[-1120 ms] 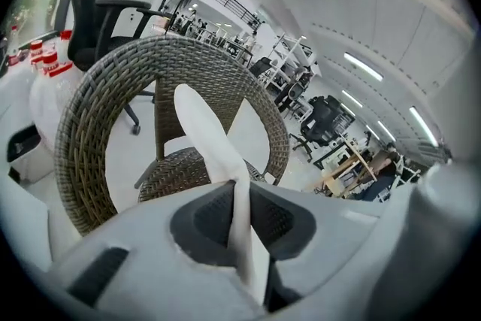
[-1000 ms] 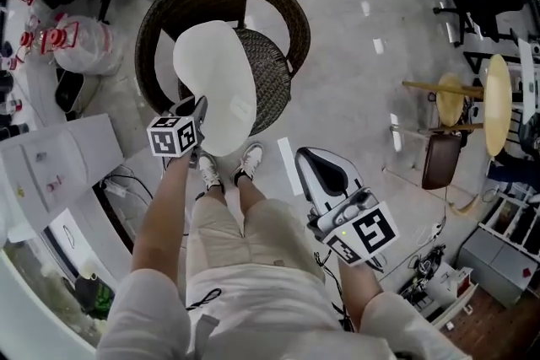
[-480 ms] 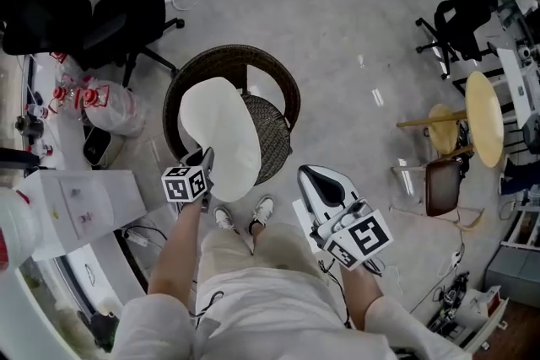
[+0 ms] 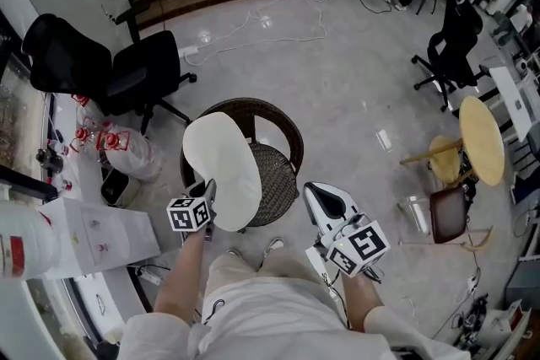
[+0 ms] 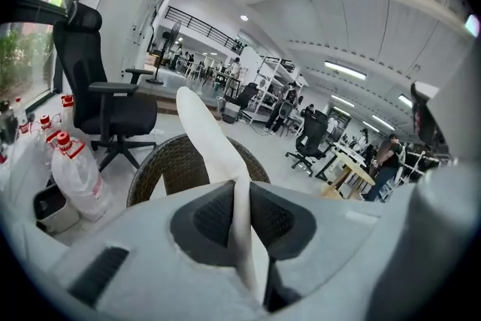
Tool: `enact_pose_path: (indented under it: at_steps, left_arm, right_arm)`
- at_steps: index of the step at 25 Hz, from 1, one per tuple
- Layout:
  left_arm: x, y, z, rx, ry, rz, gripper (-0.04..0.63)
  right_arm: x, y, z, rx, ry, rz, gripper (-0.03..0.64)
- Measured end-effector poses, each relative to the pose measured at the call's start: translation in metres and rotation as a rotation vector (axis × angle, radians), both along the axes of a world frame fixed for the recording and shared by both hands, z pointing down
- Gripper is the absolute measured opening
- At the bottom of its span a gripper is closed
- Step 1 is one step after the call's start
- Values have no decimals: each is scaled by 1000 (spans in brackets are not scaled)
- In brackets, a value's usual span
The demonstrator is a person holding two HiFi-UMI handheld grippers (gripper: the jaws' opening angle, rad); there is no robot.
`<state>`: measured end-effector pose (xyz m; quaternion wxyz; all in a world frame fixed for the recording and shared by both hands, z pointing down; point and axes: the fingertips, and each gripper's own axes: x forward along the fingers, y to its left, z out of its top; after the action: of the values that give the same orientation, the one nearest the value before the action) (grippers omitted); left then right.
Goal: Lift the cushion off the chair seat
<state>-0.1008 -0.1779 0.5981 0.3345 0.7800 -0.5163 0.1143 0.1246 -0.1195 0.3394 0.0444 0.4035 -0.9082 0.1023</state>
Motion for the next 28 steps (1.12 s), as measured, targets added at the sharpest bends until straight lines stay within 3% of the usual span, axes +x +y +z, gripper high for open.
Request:
enact_pose_path:
  at_steps: [8,18,28]
  left_arm:
    - [-12,-21,-66,134,-41,16,41]
    - [-53,-50,-145,273,-63,-16,41]
    - [-78,-45,-252,471,-87,-16,41]
  right_arm:
    - [2,-20,-25,46,-1,-5,2]
    - [-25,-40,-63,129,-10,-44,2]
    - [-17,-68,-87,180,-4,-31,2]
